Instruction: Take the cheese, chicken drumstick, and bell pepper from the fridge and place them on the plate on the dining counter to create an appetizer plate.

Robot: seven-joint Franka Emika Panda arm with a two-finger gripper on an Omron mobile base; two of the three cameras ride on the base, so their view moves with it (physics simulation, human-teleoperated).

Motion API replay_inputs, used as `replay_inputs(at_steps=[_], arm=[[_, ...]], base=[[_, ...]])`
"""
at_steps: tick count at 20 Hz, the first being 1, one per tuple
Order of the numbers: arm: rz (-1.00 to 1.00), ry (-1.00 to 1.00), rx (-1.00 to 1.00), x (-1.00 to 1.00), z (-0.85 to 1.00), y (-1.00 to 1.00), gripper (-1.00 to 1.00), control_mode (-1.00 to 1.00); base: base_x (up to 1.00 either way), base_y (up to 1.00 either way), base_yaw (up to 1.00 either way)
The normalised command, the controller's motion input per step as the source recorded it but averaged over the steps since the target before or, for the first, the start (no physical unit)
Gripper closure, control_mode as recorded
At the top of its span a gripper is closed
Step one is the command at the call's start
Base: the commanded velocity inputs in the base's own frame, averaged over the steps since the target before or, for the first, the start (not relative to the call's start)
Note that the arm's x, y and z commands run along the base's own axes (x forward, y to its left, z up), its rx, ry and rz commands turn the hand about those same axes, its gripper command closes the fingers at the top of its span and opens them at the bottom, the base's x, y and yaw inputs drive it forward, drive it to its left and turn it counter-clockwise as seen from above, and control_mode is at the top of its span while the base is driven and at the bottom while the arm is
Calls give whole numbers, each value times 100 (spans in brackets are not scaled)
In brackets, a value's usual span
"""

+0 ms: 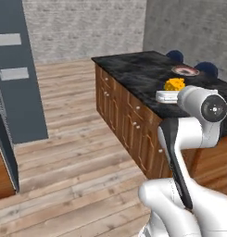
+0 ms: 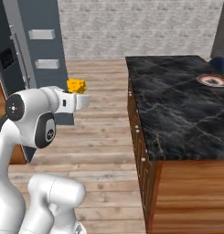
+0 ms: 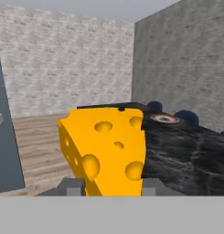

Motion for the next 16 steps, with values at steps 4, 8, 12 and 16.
replay_inputs(at_steps=[4,8,12,16], arm=[[0,0,0,0,0,0,100,100],[0,0,0,0,0,0,100,100],[0,0,0,0,0,0,100,100],[0,0,0,0,0,0,100,100]], base=[[-37,-52,-32],[0,-100,-16],[0,-100,-17],[0,-100,-26]])
